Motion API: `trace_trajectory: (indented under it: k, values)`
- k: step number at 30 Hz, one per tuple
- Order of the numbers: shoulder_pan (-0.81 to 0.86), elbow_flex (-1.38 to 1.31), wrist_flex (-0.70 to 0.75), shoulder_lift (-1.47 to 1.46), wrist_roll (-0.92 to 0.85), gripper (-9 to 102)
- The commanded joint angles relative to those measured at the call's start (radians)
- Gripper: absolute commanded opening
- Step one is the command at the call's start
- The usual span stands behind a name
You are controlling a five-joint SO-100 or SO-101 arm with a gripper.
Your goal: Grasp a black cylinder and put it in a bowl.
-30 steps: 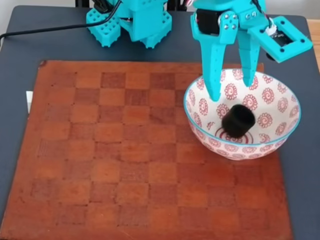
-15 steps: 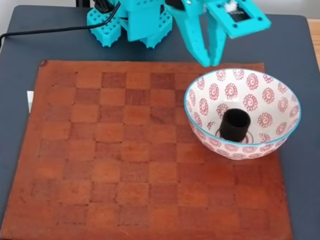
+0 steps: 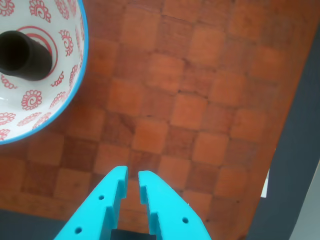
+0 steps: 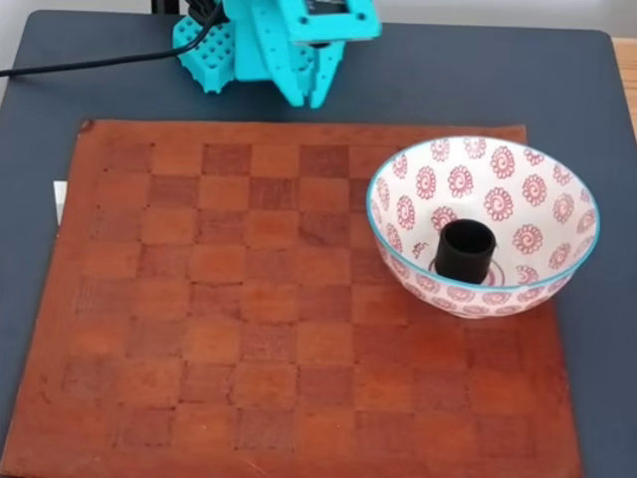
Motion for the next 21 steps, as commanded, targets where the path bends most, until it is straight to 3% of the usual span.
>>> trace_trajectory:
  k: [1,11,21]
  values:
    - [0.049,0.058,-0.011,0.106,0.026,0]
    - [0.060,0.344,-0.152,0.341,0.078,0]
    - [0.061,0.512,-0.173,0.526,0.129,0]
